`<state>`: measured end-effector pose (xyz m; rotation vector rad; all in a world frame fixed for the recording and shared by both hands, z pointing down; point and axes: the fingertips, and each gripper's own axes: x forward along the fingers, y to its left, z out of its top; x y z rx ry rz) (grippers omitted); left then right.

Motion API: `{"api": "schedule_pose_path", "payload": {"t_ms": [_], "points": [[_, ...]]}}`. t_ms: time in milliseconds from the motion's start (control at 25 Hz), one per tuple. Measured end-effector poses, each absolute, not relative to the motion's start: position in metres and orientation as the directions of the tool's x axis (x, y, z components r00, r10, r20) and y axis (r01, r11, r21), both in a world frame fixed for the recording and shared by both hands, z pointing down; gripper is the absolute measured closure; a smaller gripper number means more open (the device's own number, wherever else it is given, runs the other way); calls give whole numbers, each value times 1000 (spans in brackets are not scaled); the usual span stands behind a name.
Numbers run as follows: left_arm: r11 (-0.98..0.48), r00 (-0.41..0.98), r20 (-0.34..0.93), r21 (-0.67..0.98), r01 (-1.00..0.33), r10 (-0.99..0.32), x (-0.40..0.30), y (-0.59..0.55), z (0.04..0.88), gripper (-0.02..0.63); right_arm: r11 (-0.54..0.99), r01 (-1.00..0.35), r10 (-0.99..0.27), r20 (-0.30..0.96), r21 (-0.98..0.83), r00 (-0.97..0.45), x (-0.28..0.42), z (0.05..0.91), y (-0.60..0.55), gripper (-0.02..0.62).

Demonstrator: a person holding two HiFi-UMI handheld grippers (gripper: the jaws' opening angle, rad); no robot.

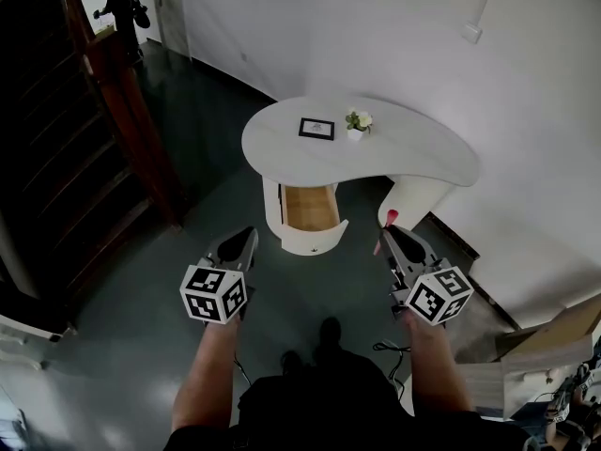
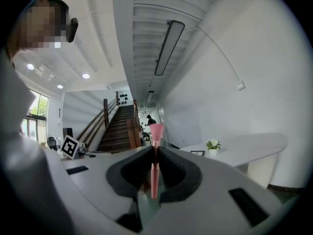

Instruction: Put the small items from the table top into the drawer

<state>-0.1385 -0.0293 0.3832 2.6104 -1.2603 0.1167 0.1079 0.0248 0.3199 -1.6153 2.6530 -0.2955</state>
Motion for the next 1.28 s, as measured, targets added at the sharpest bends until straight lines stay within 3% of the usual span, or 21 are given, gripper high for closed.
{"api": "schedule_pose_path", "payload": {"t_ms": [720, 1280], "points": [[-536, 572, 285, 202, -820, -769, -96, -127, 423, 595, 509, -820, -825, 123, -262, -551, 140, 365, -107, 541], [-498, 497, 387, 105, -861, -777, -38, -211, 431, 595, 546, -767, -778, 135, -338, -613, 196, 402, -218, 541]]}}
